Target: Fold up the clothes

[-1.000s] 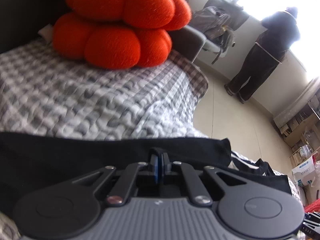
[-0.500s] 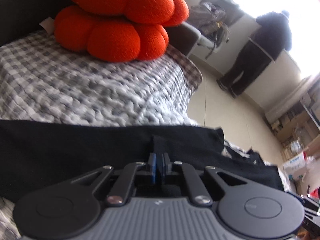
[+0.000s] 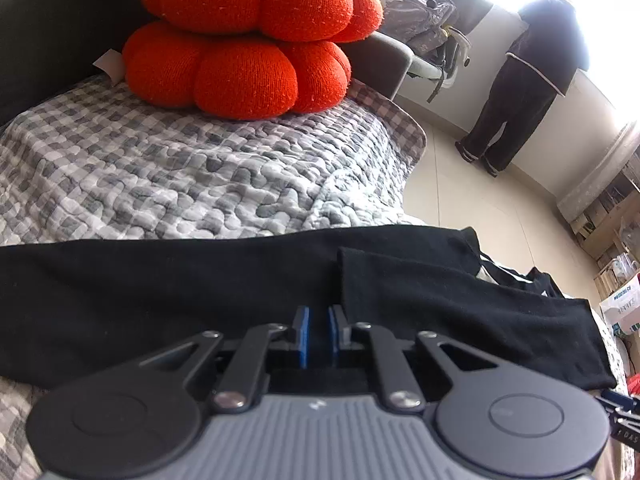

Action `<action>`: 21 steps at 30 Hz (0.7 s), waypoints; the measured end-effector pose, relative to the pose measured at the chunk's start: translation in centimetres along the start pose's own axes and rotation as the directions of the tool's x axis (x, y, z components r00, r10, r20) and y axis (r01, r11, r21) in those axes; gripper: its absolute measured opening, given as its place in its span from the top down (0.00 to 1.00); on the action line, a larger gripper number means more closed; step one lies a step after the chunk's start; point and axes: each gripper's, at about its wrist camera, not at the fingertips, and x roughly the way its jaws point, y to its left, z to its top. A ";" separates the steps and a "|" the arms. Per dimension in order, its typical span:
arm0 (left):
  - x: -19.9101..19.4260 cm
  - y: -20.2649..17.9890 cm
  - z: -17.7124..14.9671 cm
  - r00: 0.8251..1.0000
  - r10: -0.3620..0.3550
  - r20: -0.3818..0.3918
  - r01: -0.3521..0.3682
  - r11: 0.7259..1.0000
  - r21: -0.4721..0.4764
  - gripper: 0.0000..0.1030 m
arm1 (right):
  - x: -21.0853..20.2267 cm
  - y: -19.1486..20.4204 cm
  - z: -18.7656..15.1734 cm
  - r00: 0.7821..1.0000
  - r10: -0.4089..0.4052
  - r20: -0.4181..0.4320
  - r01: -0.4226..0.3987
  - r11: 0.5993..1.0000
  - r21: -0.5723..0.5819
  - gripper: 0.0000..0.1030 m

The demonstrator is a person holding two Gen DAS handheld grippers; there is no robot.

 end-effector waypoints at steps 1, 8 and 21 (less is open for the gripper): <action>-0.2 -0.1 -0.1 1.000 0.000 0.002 0.000 1.000 0.005 0.90 | -0.2 -0.8 -0.3 1.000 0.021 0.003 -0.022 0.999 0.033 0.55; -2.2 -0.9 -0.5 0.999 0.010 0.031 -0.011 0.999 0.042 0.89 | -2.0 -1.8 -0.5 0.998 0.051 0.028 -0.053 0.995 0.081 0.57; -5.2 -3.8 -2.5 0.994 -0.096 0.050 0.094 0.995 0.038 0.75 | -2.6 1.9 2.3 0.985 0.110 0.135 -0.116 0.992 0.039 0.56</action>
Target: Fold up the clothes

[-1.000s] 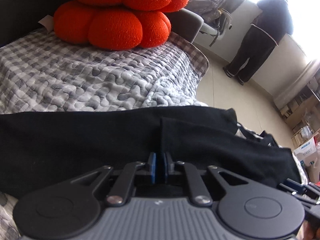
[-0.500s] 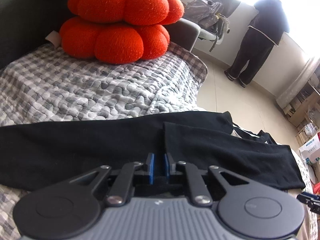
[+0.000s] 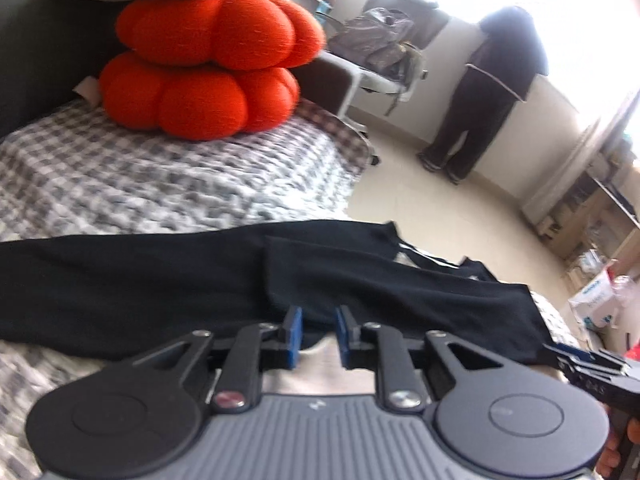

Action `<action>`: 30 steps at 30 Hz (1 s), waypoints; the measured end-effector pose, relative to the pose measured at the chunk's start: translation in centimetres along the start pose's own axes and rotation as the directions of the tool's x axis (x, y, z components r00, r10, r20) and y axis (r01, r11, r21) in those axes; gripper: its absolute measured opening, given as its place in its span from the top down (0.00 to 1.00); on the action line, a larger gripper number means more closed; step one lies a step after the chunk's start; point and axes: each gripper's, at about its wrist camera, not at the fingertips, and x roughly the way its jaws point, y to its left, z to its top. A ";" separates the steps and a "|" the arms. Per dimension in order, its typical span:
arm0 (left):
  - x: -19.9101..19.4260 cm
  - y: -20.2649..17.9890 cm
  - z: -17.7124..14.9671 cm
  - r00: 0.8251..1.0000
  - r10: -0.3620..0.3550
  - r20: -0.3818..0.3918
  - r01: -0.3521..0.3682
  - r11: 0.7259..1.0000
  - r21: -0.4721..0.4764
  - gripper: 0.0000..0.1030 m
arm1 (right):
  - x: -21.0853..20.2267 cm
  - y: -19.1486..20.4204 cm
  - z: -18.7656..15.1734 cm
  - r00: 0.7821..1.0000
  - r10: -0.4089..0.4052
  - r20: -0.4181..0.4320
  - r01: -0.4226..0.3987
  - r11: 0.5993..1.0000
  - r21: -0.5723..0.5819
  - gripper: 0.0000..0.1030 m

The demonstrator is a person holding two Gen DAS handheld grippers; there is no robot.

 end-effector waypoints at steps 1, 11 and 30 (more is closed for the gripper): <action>0.4 -0.3 -0.1 1.000 0.011 -0.007 -0.011 1.000 0.004 0.73 | -0.2 0.4 0.3 1.000 -0.001 0.012 0.001 1.000 -0.012 0.56; 4.3 -0.8 0.2 0.998 0.049 -0.039 -0.049 0.999 -0.013 0.72 | 5.3 5.2 3.6 0.997 -0.032 0.064 0.055 0.918 -0.393 0.58; 7.3 -1.7 0.0 0.995 0.097 -0.037 -0.092 0.988 0.125 0.72 | 10.5 7.4 4.3 0.992 0.126 -0.024 -0.119 0.827 -0.550 0.81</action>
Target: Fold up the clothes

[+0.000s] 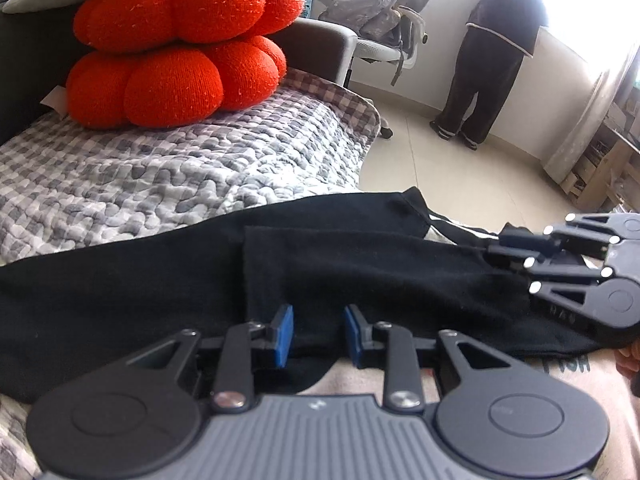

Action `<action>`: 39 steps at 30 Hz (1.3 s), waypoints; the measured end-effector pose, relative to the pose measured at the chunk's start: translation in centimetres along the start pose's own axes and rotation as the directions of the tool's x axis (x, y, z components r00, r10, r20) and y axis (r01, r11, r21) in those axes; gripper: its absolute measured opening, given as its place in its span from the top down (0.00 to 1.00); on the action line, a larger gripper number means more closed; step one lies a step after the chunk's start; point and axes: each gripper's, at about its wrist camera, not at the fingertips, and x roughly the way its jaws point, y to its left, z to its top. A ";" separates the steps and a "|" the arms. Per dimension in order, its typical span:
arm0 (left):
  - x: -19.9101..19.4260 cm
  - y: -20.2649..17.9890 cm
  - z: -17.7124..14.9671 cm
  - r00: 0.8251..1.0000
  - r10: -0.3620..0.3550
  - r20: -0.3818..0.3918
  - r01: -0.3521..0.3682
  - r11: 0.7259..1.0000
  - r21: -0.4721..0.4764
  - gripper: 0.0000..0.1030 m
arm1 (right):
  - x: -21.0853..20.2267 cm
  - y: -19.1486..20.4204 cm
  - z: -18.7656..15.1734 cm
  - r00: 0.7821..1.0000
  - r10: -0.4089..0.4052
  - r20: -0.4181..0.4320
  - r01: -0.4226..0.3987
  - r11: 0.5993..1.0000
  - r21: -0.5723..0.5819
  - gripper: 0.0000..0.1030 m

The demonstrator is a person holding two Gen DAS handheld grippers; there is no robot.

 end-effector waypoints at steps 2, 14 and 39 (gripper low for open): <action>-0.1 -0.2 -0.1 1.000 0.009 -0.002 -0.009 1.000 0.022 0.72 | 0.3 0.2 -0.1 0.999 0.020 -0.026 -0.020 1.000 -0.018 0.81; -0.3 -1.0 -0.2 0.999 0.047 0.006 -0.047 0.997 0.066 0.72 | 0.0 0.8 1.0 0.996 -0.072 0.050 0.075 0.995 -0.062 1.00; -0.8 -0.2 0.0 1.000 0.023 -0.009 -0.022 0.997 0.075 0.72 | 2.5 2.8 3.5 0.999 0.005 -0.039 -0.011 0.988 -0.153 0.96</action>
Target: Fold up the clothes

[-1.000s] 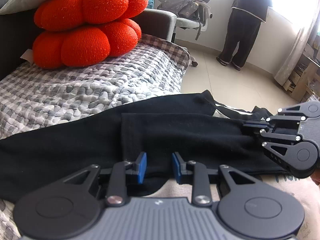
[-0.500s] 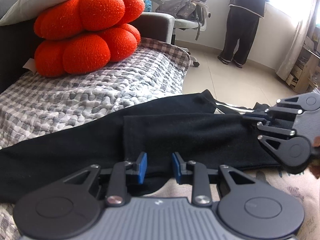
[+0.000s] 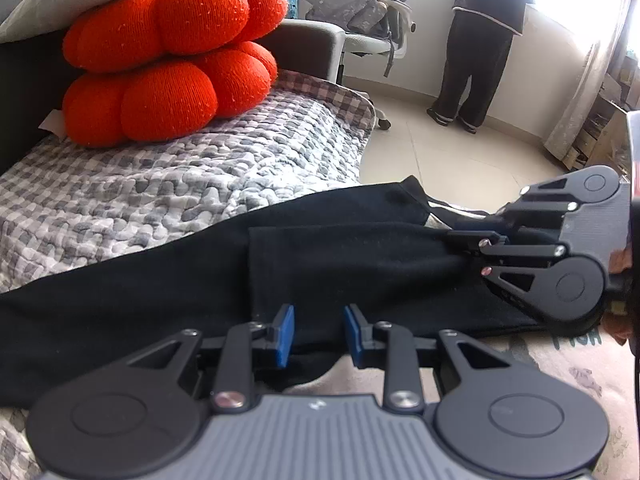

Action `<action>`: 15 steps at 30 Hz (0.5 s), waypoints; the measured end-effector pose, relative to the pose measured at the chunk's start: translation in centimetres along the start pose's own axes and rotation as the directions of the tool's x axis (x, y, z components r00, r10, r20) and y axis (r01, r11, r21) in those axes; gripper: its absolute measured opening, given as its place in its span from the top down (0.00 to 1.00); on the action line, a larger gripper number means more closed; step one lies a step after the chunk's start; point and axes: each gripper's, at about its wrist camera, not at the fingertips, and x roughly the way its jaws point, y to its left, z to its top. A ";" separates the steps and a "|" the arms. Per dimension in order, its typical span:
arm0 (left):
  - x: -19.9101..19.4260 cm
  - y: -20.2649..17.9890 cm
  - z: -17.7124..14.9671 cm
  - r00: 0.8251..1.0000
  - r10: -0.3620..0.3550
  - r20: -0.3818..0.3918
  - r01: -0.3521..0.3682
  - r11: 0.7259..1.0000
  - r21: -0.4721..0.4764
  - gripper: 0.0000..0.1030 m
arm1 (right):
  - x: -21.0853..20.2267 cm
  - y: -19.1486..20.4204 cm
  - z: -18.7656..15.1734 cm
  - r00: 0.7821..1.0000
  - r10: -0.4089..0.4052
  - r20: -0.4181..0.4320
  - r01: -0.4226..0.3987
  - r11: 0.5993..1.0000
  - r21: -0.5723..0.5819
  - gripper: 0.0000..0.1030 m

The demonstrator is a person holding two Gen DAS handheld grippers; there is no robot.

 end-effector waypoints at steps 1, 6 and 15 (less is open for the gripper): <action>0.0 0.1 0.0 1.000 -0.004 -0.001 0.004 1.000 -0.003 0.72 | 0.1 0.3 0.0 1.000 -0.008 -0.002 0.008 1.000 -0.021 0.97; -0.2 0.4 0.0 1.000 -0.015 -0.004 0.015 1.000 -0.014 0.72 | -1.1 0.3 0.4 0.992 -0.087 0.088 0.085 0.996 0.025 0.99; -0.5 0.5 0.0 1.000 -0.017 0.000 0.017 1.000 -0.015 0.72 | -1.9 0.3 -1.6 0.983 -0.157 0.094 0.135 0.969 0.206 0.87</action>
